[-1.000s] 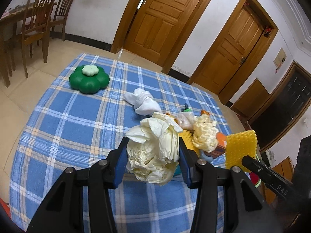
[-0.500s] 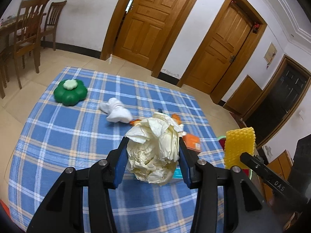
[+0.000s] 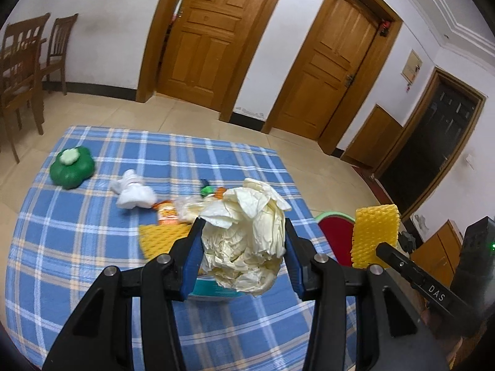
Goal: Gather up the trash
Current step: 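Carry the paper in the left gripper and the net in the right gripper over the red bucket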
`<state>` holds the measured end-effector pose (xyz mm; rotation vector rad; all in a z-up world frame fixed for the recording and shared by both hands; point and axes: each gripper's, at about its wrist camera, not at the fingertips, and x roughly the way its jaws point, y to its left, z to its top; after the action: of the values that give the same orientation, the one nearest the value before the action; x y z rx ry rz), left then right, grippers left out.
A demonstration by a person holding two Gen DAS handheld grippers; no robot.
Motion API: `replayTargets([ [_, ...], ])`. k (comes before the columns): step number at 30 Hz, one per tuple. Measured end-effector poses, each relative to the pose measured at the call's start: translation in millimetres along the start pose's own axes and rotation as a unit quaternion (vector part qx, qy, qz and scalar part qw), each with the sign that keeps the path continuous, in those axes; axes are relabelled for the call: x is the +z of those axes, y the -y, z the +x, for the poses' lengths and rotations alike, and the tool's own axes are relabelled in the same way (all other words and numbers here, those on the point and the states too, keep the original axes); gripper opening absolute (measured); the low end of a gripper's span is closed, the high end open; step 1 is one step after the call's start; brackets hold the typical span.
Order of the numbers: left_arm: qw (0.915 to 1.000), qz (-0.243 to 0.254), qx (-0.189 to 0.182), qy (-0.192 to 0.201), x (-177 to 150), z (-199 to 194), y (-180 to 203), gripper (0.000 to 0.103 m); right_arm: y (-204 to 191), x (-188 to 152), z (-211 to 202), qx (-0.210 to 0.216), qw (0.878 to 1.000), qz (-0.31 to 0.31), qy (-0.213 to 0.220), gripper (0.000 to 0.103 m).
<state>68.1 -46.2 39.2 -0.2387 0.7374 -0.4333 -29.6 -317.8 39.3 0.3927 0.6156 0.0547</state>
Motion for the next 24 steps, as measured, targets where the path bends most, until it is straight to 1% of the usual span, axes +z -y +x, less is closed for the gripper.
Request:
replayTargets([
  [6,0.9993,0.03,-0.013,-0.016,2,20,32,0.048,41,1,-10,-0.027,0.999,0.041,0.014,0.014],
  [10,0.9977,0.052,-0.028,-0.032,1,38,54,0.048,68,2,-14,-0.051,0.996,0.069,0.021,0.014],
  [19,0.9918,0.088,-0.062,-0.068,-2,86,104,0.048,129,-6,-8,-0.085,0.988,0.128,0.01,0.014],
  [24,0.9872,0.108,-0.075,-0.091,-9,110,130,0.048,152,-13,-7,-0.114,0.983,0.142,0.005,0.014],
])
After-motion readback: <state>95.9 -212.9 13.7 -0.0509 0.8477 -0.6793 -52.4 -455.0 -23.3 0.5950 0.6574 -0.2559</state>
